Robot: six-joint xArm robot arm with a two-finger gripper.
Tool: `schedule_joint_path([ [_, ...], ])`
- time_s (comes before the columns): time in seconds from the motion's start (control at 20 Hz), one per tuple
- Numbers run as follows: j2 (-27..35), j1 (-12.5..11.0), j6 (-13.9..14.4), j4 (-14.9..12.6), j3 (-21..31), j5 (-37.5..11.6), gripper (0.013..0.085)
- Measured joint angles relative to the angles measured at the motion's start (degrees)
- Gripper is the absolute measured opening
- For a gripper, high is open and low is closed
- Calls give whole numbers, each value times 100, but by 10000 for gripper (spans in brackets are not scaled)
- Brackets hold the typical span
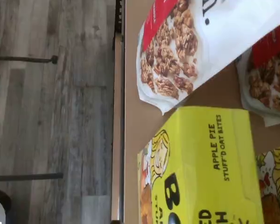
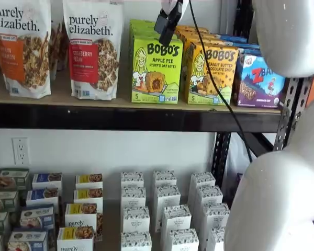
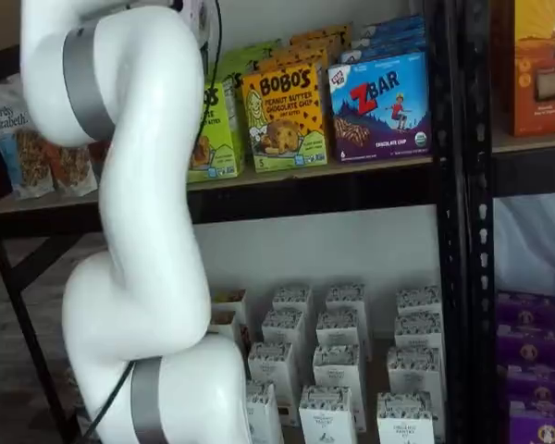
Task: Pick the green box on the top shelf, the fourth from the left
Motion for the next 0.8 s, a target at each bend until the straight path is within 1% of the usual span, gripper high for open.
schedule_joint_path([
  [0.45, 192, 49, 5, -182, -154, 116, 850],
  [0.8, 199, 164, 54, -349, -9, 7, 850],
])
